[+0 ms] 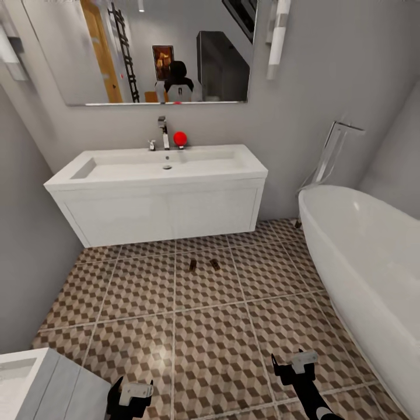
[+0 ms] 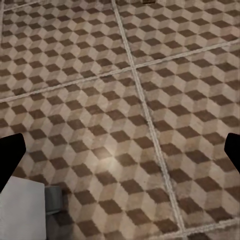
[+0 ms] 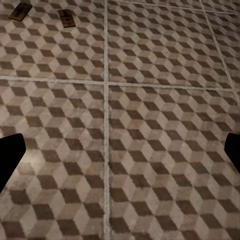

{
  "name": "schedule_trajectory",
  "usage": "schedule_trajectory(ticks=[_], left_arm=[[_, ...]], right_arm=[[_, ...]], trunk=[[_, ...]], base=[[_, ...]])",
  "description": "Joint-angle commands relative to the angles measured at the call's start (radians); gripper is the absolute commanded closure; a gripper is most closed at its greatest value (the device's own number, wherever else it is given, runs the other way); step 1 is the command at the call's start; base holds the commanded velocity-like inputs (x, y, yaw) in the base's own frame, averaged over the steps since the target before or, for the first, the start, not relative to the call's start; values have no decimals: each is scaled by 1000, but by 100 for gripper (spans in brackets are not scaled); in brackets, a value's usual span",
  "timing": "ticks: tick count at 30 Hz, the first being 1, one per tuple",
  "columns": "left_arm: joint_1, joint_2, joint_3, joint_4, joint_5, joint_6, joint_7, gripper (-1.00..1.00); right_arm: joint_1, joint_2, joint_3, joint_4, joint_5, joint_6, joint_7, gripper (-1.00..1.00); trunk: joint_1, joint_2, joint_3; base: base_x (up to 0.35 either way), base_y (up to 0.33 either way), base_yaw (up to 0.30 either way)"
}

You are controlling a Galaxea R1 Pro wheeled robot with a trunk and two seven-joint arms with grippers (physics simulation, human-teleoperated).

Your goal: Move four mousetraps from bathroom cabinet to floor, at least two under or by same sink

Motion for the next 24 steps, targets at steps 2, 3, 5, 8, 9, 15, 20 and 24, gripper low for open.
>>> schedule_trajectory(ticks=[2, 3, 5, 8, 9, 15, 20, 24], left_arm=[[-1, -1, -9, 4, 5, -5, 4, -100], [-1, -1, -9, 4, 5, -5, 4, -100], [-1, -1, -9, 4, 5, -4, 4, -100], [-1, -2, -9, 4, 6, -3, 4, -100], [-1, -2, -9, 4, 6, -2, 4, -100], [-1, -2, -9, 4, 6, -2, 4, -100], [0, -2, -9, 4, 5, -5, 4, -100], [0, -2, -9, 4, 5, -6, 4, -100]], right_arm=[[0, 0, 9, 1, -5, -2, -5, -100], [0, 0, 9, 1, -5, -2, -5, -100], [1, 0, 9, 1, -5, -1, -5, -100], [1, 1, 9, 1, -5, 2, -4, -100], [1, 1, 9, 1, -5, 2, -4, -100], [1, 1, 9, 1, -5, 3, -4, -100], [1, 0, 9, 1, -5, 3, -4, -100], [2, 0, 9, 1, -5, 3, -3, -100]], trunk=[[-8, 14, 6], [-12, 21, 9], [-19, 35, 15], [-31, 56, 24], [-35, 63, 28], [-58, 105, 46], [-77, 140, 62], [-92, 168, 75]], base=[[0, 0, 0], [0, 0, 0], [0, 0, 0], [0, 0, 0], [0, 0, 0], [0, 0, 0], [0, 0, 0], [0, 0, 0]])
